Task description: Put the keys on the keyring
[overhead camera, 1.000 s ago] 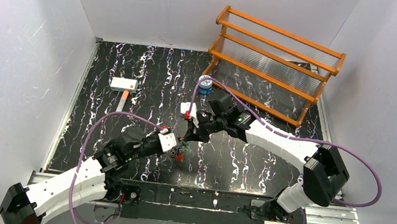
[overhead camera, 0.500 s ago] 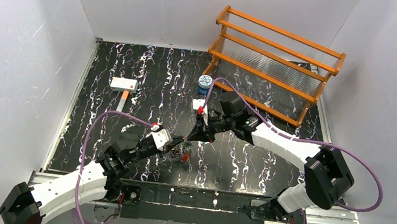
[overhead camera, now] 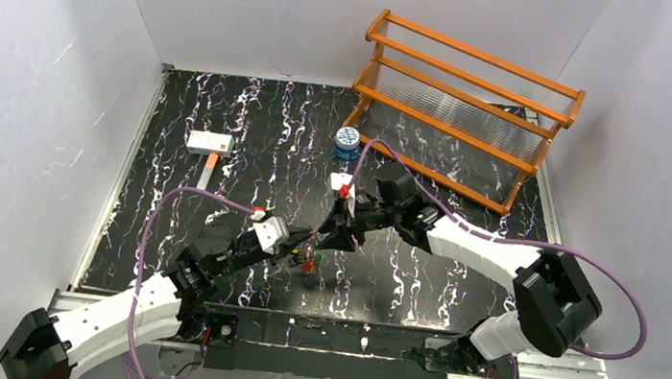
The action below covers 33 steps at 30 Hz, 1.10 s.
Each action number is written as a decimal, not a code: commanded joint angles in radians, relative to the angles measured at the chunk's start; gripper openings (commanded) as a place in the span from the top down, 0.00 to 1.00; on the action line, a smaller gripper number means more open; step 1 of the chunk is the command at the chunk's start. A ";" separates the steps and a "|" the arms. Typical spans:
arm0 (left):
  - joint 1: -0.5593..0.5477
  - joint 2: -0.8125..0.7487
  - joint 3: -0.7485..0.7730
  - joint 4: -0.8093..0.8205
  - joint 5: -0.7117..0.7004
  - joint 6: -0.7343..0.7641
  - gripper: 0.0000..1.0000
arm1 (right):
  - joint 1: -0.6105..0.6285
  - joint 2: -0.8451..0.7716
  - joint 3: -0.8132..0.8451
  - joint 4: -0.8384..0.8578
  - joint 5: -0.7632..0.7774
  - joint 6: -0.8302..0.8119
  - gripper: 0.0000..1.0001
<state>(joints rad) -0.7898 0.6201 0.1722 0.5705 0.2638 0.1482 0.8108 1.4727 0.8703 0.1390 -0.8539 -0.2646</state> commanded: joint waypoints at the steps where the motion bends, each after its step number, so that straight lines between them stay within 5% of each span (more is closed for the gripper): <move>1: -0.003 -0.020 -0.002 0.085 -0.007 -0.004 1.00 | -0.001 -0.090 -0.023 0.075 0.065 0.000 0.48; 8: -0.003 -0.025 -0.005 0.084 -0.003 0.003 1.00 | -0.006 -0.182 -0.071 0.119 0.102 -0.034 0.41; 19: -0.003 -0.028 -0.007 0.083 0.005 0.008 1.00 | -0.023 -0.095 0.051 0.074 0.036 0.029 0.59; 33: -0.003 -0.022 -0.005 0.082 0.001 0.007 1.00 | -0.023 -0.040 0.067 0.051 -0.118 0.001 0.58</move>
<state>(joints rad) -0.7898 0.6106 0.1696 0.5907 0.2642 0.1486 0.7914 1.4292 0.9054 0.1829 -0.9104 -0.2451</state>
